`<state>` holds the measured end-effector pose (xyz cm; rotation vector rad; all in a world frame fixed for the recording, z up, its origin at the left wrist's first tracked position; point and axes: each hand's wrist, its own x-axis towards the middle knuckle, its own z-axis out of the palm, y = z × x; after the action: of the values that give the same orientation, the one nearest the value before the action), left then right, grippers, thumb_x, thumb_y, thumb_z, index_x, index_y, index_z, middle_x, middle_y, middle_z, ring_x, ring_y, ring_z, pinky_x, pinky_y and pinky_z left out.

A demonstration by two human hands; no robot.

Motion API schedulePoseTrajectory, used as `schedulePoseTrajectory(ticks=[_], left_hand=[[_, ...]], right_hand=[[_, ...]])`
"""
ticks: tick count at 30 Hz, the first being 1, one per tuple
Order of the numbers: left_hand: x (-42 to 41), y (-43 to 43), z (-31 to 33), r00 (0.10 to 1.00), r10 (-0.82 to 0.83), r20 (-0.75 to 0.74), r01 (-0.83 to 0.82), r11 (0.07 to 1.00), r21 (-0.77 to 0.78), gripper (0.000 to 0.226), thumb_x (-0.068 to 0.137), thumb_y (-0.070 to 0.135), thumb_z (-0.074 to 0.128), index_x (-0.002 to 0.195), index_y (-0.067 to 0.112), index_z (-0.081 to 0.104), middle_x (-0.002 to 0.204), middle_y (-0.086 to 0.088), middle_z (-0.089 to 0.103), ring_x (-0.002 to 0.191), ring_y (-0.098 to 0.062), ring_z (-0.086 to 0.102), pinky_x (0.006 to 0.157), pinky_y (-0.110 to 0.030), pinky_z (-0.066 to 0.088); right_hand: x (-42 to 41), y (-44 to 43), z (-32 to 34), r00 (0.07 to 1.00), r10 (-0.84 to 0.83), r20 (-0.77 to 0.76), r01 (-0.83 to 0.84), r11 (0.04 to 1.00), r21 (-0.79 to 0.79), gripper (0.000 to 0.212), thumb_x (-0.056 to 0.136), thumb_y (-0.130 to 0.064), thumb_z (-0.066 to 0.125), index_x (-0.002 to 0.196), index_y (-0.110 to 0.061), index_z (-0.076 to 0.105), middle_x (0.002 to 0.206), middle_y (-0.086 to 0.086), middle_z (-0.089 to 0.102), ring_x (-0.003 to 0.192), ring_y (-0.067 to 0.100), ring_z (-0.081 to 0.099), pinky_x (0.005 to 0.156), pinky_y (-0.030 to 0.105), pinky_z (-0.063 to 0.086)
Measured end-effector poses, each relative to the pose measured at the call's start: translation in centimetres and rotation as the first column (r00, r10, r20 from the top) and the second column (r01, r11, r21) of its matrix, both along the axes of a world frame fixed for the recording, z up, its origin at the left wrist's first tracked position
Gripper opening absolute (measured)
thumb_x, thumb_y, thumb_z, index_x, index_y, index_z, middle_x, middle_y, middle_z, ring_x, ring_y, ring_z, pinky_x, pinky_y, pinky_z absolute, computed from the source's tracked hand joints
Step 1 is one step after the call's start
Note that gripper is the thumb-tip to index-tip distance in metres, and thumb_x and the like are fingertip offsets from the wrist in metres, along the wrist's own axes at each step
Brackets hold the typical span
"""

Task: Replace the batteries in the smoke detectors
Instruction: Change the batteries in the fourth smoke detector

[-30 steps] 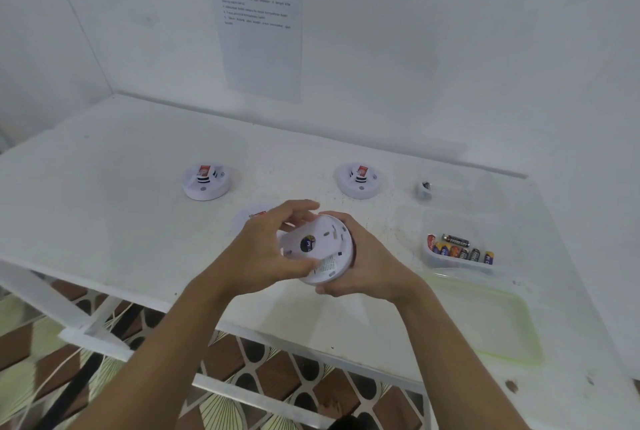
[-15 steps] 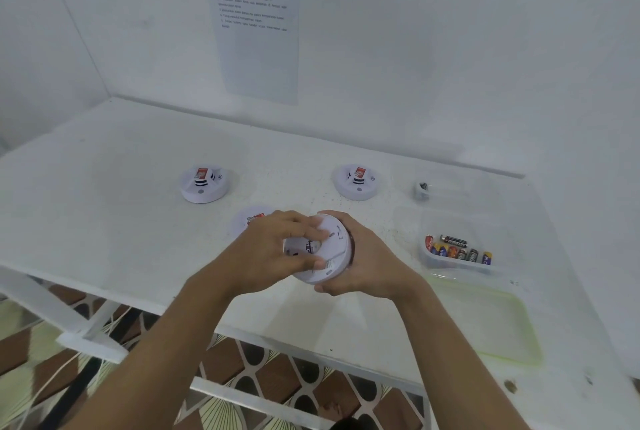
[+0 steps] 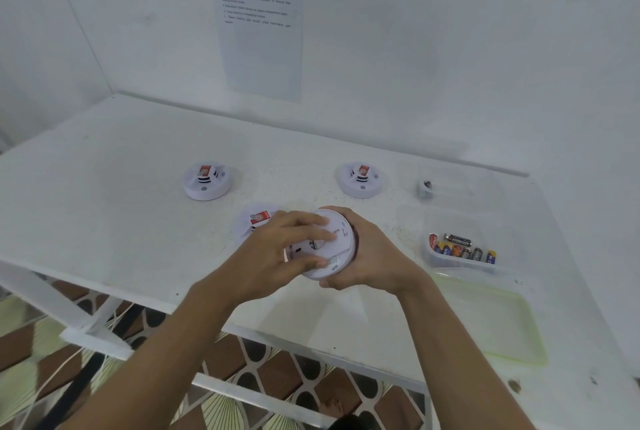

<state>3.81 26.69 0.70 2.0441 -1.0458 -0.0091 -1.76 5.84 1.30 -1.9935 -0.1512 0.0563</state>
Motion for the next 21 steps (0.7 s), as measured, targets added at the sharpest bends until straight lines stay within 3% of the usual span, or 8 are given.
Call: schedulePoseTrajectory(ticks=[3,6,11,17,21], left_hand=[[0.2,0.5,0.2,0.985,0.162,0.061,-0.159,0.986,-0.056,0.058,0.07,0.06,0.071,0.12,0.032,0.065,0.113,0.023,0.053,0.108,0.001,0.051,0.086,-0.005,0.038],[0.2,1.0,-0.1,0.97,0.236,0.052,-0.232,0.97,-0.072,0.065,0.063,0.067,0.072,0.121,0.039,0.063,0.111,0.029,0.05,0.106,0.003,0.05,0.084,-0.004,0.037],[0.3,1.7,-0.3,0.978,0.189,-0.089,-0.195,0.979,-0.058,0.062,0.063,0.066,0.074,0.121,0.052,0.057,0.113,0.029,0.05,0.114,0.0,0.048,0.084,-0.007,0.037],[0.4,1.8,-0.2,0.987,0.087,-0.134,-0.097,0.993,-0.071,0.061,0.074,0.047,0.079,0.13,0.032,0.057,0.119,0.017,0.049,0.112,-0.001,0.051,0.086,-0.012,0.048],[0.4,1.9,-0.6,0.987,0.031,-0.158,-0.039,0.998,-0.047,0.061,0.08,0.048,0.073,0.135,0.033,0.052,0.122,0.025,0.042,0.118,0.002,0.047,0.09,-0.013,0.049]], right_hand=[[0.2,0.1,0.4,1.0,-0.012,0.025,0.012,1.0,0.028,0.092,0.06,0.006,0.089,0.136,-0.025,0.05,0.125,-0.01,0.063,0.113,0.01,0.062,0.084,0.026,0.057],[0.3,0.3,0.7,0.999,-0.01,0.048,0.009,1.0,0.026,0.092,0.06,0.005,0.09,0.137,-0.024,0.049,0.127,-0.009,0.062,0.116,0.009,0.061,0.087,0.025,0.056],[0.3,0.3,0.5,0.999,-0.011,0.042,0.009,0.999,0.038,0.09,0.06,0.007,0.089,0.135,-0.025,0.05,0.125,-0.011,0.063,0.116,0.01,0.061,0.087,0.025,0.055],[0.5,0.3,0.1,0.999,0.005,0.037,-0.007,0.999,0.044,0.091,0.058,0.005,0.09,0.135,-0.025,0.051,0.126,-0.008,0.063,0.117,0.014,0.061,0.092,0.032,0.057],[0.7,0.1,0.0,0.999,0.039,0.008,-0.04,0.999,0.028,0.093,0.056,-0.003,0.091,0.136,-0.026,0.05,0.125,-0.007,0.063,0.116,0.015,0.061,0.093,0.035,0.057]])
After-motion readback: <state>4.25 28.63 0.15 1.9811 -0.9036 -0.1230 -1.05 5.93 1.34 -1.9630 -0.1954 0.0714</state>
